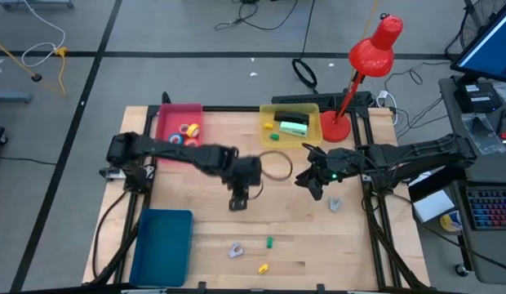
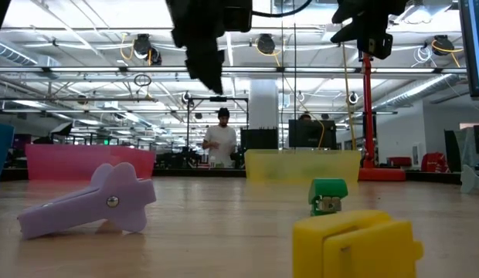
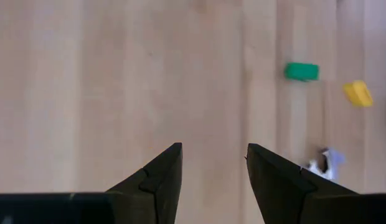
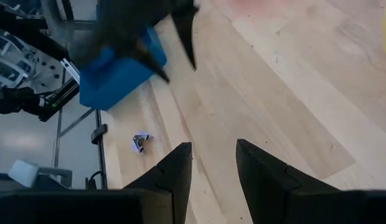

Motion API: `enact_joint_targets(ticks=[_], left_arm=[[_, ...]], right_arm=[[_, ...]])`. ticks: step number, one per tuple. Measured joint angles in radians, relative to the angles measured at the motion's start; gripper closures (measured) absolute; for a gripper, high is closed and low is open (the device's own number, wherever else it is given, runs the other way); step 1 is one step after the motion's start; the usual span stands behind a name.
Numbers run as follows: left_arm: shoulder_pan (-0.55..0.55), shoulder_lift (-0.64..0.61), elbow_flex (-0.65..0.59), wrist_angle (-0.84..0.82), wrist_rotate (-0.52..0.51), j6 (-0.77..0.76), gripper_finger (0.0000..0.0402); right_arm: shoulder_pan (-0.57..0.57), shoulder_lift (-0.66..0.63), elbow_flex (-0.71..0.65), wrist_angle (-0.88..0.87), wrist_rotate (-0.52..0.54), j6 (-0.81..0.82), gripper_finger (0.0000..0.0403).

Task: Pick and place Stapler, Stapler remover, tape
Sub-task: Put the small green stapler into the yellow bin

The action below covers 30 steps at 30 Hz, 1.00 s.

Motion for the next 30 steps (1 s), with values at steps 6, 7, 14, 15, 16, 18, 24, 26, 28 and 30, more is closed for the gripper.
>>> enact_joint_targets(ticks=[6, 7, 14, 15, 16, 18, 24, 26, 28, 30], left_arm=[[-0.111, -0.005, -0.099, 0.053, -0.017, -0.100, 0.0225], [-0.127, -0.005, -0.112, 0.058, -0.027, -0.114, 0.0225], [-0.204, -0.005, -0.137, 0.061, -0.074, -0.222, 0.0225], [-0.212, -0.005, -0.137, 0.065, -0.080, -0.238, 0.0224], [-0.218, -0.005, -0.137, 0.072, -0.084, -0.255, 0.0224], [-0.230, -0.005, -0.137, 0.091, -0.107, -0.299, 0.0224], [-0.263, -0.005, -0.137, 0.225, -0.139, -0.442, 0.0224], [-0.280, -0.005, -0.137, 0.270, -0.142, -0.468, 0.0224], [-0.302, -0.012, -0.137, 0.288, -0.147, -0.507, 0.0225], [-0.324, -0.015, -0.136, 0.301, -0.167, -0.564, 0.0224]], right_arm=[[0.002, 0.000, 0.000, 0.003, 0.002, 0.007, 0.0287], [0.002, 0.000, 0.000, 0.003, 0.003, 0.007, 0.0287], [0.002, 0.009, 0.000, 0.016, 0.002, -0.025, 0.0287], [0.002, 0.014, 0.000, 0.021, -0.002, -0.044, 0.0287], [0.002, 0.021, 0.000, 0.028, -0.019, -0.070, 0.0287], [0.002, 0.040, 0.000, 0.065, -0.081, -0.138, 0.0287], [0.035, 0.131, 0.000, 0.168, -0.285, -0.330, 0.0287], [0.064, 0.165, 0.000, 0.171, -0.314, -0.369, 0.0287], [0.101, 0.200, 0.000, 0.160, -0.317, -0.423, 0.0287], [0.142, 0.227, 0.000, 0.145, -0.314, -0.500, 0.0287]])
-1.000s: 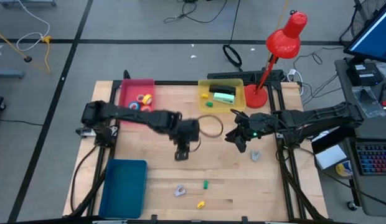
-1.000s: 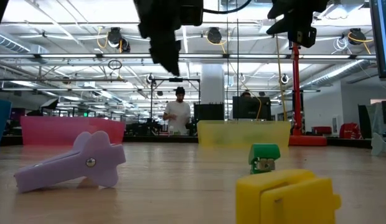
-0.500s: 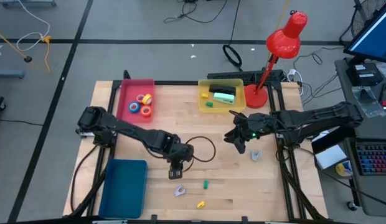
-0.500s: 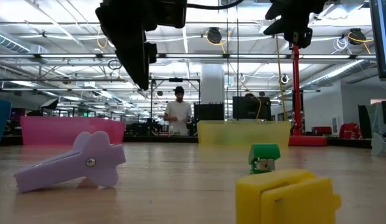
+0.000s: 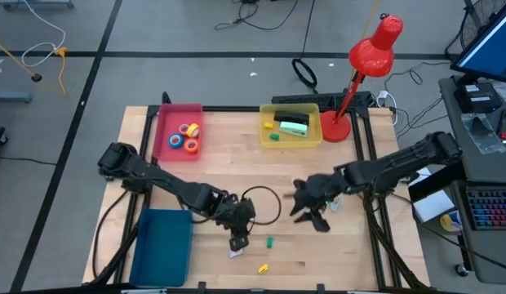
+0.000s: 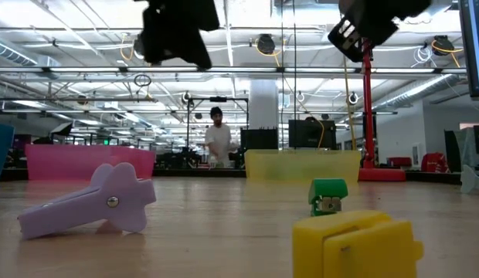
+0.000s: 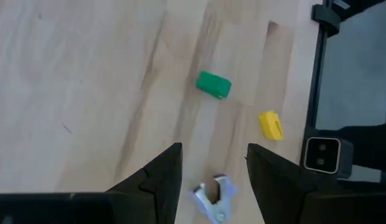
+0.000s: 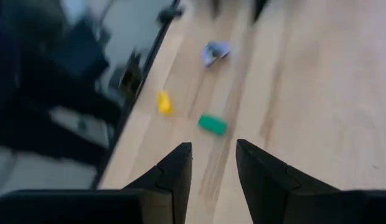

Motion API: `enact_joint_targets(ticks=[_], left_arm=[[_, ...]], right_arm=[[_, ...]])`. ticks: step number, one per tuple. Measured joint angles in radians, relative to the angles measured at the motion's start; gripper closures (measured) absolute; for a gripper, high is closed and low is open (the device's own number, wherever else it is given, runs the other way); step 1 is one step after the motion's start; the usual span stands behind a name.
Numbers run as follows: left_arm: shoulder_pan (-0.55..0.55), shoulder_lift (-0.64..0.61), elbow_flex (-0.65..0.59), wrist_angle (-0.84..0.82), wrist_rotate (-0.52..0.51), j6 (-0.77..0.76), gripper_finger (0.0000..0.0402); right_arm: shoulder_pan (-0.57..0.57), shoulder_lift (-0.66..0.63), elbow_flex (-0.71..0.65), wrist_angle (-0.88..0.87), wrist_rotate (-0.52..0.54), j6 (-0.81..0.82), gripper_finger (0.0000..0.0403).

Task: Pick and place Stapler, Stapler remover, tape
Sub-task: Put the small green stapler into the yellow bin

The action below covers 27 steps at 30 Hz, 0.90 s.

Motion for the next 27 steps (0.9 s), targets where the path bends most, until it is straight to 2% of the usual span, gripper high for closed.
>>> enact_joint_targets(ticks=[6, 13, 21, 27], left_arm=[[-0.088, -0.045, 0.002, 0.001, -0.098, -0.171, 0.0225], [-0.192, -0.145, -0.001, -0.032, -0.335, -0.324, 0.0224], [-0.217, -0.232, 0.001, -0.090, -0.421, -0.393, 0.0224], [-0.221, -0.264, -0.001, -0.114, -0.488, -0.327, 0.0224]], right_arm=[[0.073, 0.099, 0.000, 0.001, 0.049, -0.216, 0.0287], [0.068, 0.227, 0.005, 0.011, 0.078, -0.335, 0.0287], [0.062, 0.353, 0.083, 0.009, 0.077, -0.476, 0.0286], [0.062, 0.458, 0.189, 0.010, 0.049, -0.586, 0.0286]])
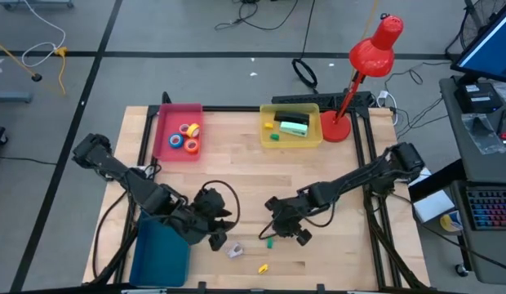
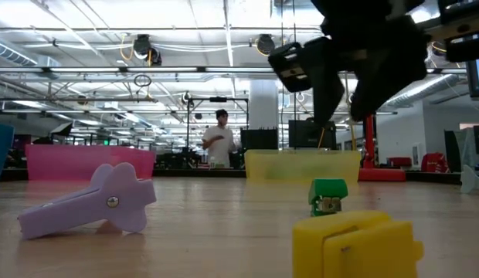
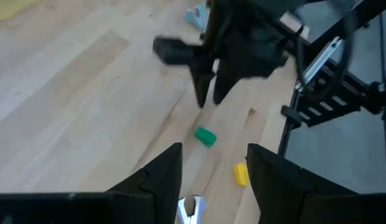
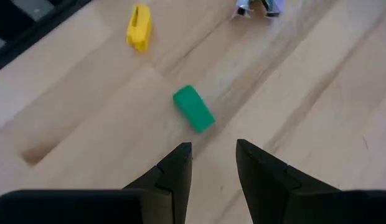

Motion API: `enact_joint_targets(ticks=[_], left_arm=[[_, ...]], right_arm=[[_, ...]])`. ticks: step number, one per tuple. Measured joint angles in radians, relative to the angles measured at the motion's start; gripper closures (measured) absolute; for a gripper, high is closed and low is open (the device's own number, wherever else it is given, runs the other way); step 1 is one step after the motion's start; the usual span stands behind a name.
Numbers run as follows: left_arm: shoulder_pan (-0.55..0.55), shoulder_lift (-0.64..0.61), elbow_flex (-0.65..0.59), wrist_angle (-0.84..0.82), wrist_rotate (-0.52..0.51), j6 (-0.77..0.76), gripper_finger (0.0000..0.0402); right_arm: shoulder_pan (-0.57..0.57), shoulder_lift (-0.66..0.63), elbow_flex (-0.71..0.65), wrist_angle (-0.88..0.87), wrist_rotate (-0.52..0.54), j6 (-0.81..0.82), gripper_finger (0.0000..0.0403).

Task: Pick and place Stapler, Stapler remover, tape
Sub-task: Put the small green stapler into the yellow bin

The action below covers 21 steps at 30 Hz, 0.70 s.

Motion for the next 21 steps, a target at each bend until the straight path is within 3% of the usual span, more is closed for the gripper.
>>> enact_joint_targets(ticks=[7, 21], left_arm=[[-0.043, -0.102, -0.070, 0.006, -0.054, 0.005, 0.0224], [-0.124, -0.341, -0.516, 0.558, -0.058, 0.127, 0.0224]], right_arm=[[0.009, 0.098, 0.095, 0.008, -0.078, -0.105, 0.0285], [0.021, 0.186, 0.102, 0.064, -0.101, -0.168, 0.0200]])
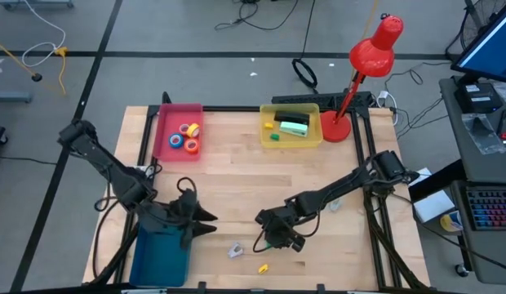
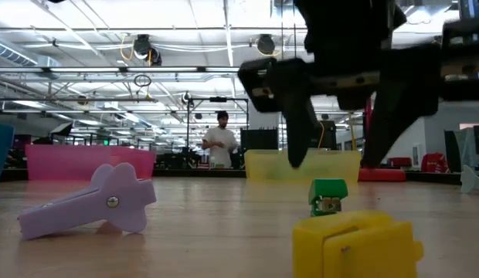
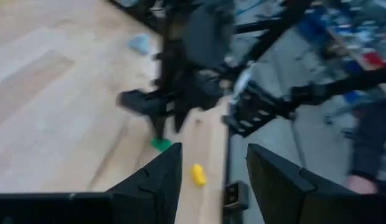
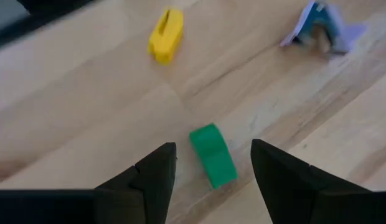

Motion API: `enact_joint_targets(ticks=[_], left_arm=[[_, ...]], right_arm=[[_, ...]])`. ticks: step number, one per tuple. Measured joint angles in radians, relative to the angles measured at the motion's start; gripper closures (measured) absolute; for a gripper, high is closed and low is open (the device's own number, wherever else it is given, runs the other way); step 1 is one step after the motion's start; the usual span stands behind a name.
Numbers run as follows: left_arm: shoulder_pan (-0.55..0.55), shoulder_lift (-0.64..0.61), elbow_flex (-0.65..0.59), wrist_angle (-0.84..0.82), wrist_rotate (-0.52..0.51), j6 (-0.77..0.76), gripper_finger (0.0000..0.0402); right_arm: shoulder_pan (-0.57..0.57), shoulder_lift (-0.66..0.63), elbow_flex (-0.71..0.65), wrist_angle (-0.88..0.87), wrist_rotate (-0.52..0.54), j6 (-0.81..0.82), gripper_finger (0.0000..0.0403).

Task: Pick and place Stapler, Stapler remover, tape
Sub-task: Put the small green stapler into the yellow bin

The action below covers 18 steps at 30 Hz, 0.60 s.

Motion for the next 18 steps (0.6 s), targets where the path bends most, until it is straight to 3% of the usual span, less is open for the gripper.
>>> enact_joint_targets(ticks=[13, 18], left_arm=[[0.001, -0.091, -0.155, 0.137, 0.023, 0.067, 0.0224], [0.003, -0.094, -0.158, 0.130, 0.034, 0.072, 0.0224]], right_arm=[[-0.009, 0.073, -0.002, 0.045, 0.006, 0.001, 0.0208], [-0.009, 0.072, -0.002, 0.043, 0.050, -0.034, 0.0236]])
